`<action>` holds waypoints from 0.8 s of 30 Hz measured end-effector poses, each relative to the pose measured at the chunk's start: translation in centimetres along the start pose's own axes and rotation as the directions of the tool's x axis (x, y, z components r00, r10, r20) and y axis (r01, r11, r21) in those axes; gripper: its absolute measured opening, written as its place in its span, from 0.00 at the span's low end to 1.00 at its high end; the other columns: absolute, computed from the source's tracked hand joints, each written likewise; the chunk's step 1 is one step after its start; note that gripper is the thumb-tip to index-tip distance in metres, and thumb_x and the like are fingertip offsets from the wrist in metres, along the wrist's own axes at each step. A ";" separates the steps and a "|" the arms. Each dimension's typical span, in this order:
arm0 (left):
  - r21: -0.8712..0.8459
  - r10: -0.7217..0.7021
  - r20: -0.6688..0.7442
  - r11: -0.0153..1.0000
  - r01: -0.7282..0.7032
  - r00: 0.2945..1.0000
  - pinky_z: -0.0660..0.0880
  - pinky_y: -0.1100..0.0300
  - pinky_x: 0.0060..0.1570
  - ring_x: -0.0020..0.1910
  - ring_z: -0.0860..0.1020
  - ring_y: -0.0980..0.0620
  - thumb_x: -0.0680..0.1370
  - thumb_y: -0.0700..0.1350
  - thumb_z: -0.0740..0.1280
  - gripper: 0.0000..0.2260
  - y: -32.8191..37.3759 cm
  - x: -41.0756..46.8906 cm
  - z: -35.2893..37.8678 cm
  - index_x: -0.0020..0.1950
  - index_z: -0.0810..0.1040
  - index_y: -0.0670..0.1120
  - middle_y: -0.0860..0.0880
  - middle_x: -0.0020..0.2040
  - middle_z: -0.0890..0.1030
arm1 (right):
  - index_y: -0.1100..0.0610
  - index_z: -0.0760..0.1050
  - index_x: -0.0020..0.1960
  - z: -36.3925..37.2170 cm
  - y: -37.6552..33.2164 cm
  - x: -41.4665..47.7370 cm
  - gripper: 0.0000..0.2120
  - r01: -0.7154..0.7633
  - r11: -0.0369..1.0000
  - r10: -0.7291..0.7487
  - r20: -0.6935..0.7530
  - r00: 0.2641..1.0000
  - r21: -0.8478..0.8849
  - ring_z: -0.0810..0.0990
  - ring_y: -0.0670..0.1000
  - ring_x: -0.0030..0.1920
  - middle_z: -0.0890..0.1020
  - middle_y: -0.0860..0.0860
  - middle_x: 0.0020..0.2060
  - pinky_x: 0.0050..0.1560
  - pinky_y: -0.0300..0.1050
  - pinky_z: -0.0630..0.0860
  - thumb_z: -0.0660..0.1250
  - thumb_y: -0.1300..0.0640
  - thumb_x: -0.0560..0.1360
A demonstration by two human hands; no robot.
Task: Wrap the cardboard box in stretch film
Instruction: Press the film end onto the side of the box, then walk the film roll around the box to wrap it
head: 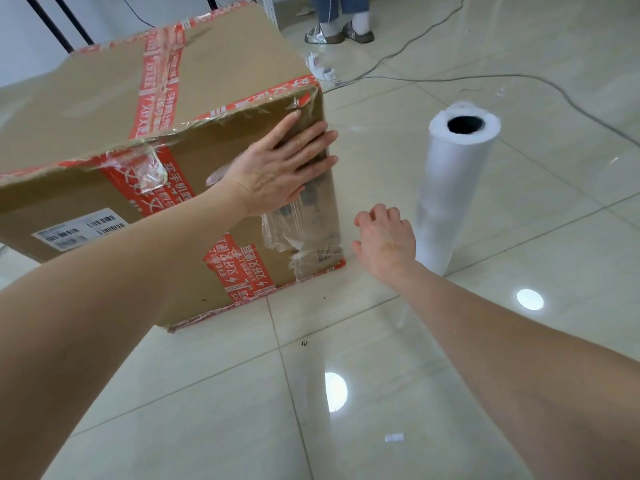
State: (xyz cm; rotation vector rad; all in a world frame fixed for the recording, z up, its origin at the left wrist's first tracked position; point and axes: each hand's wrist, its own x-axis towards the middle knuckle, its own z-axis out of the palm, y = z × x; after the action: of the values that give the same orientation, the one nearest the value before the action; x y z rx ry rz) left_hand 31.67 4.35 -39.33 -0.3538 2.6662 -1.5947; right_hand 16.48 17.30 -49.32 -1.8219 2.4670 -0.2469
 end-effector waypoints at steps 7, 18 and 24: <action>-0.070 -0.033 0.065 0.997 0.037 0.997 0.39 0.40 0.71 0.77 0.52 0.43 0.80 0.57 0.52 0.28 0.5 0.0 -1.9 0.78 0.51 0.50 0.43 0.78 0.51 | 0.55 0.69 0.65 -1.0 0.0 0.2 0.18 -0.024 1.000 0.023 0.024 0.999 0.017 0.69 0.58 0.60 0.71 0.55 0.60 0.54 0.49 0.68 0.61 0.51 0.78; -0.670 -0.034 0.520 0.604 0.432 0.853 0.71 0.52 0.52 0.62 0.72 0.45 0.82 0.53 0.53 0.18 1.4 3.0 -9.2 0.67 0.69 0.46 0.45 0.62 0.74 | 0.54 0.67 0.66 -10.1 -0.1 -2.2 0.19 -0.090 0.994 0.077 0.193 0.978 0.058 0.69 0.56 0.61 0.71 0.54 0.61 0.54 0.48 0.67 0.60 0.49 0.78; -0.692 0.013 0.581 0.534 0.485 0.814 0.71 0.52 0.51 0.62 0.72 0.45 0.83 0.55 0.50 0.18 -1.8 7.0 -13.3 0.66 0.68 0.47 0.46 0.62 0.73 | 0.54 0.67 0.66 -16.9 1.9 -2.2 0.17 -0.146 0.987 0.130 0.220 0.967 0.062 0.70 0.55 0.60 0.72 0.53 0.60 0.52 0.47 0.67 0.61 0.50 0.78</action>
State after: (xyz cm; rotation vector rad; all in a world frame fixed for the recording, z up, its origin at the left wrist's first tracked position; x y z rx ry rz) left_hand 23.51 13.74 -30.68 -1.0463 2.7234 -0.0067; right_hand 12.81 21.47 -33.06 -1.5481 2.3846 -0.1275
